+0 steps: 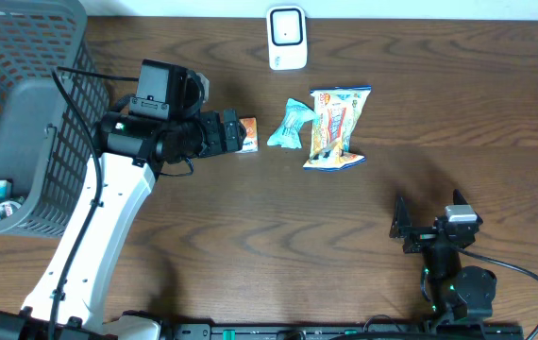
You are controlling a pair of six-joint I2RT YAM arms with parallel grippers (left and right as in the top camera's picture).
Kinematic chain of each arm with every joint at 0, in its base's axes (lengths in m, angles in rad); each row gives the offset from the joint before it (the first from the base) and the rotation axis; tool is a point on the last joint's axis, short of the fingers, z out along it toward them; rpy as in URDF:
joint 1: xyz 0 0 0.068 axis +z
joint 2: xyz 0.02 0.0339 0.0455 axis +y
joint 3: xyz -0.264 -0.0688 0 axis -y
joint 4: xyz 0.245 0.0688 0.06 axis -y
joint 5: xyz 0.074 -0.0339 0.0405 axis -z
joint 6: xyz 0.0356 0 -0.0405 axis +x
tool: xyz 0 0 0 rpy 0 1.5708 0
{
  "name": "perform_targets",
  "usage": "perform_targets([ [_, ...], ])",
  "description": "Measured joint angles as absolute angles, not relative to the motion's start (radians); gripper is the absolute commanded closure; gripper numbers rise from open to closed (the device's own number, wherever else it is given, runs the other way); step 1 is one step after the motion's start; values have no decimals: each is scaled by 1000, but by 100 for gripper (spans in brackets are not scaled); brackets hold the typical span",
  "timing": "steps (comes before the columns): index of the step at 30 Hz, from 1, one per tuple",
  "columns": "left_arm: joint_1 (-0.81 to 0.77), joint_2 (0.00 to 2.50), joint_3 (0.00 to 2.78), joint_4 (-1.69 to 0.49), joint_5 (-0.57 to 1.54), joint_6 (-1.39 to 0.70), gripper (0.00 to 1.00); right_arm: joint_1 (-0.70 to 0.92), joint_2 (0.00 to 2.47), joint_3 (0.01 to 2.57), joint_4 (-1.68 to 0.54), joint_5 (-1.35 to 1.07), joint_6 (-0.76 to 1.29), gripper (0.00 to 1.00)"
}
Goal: Scan the item barcode
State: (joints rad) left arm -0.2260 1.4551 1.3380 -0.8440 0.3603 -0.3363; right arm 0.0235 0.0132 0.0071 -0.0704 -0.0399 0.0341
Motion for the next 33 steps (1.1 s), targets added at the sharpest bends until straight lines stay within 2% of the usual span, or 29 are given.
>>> perform_targets([
  [21,-211,1397,1377,-796,360,-278,2,23,13,7,-70,-40,34,1],
  [28,-41,1244,1428,-743,351,-254,2,23,13,7,-70,-40,34,1],
  [33,151,1142,1433,-650,344,-257,2,23,13,7,-70,-40,34,1],
])
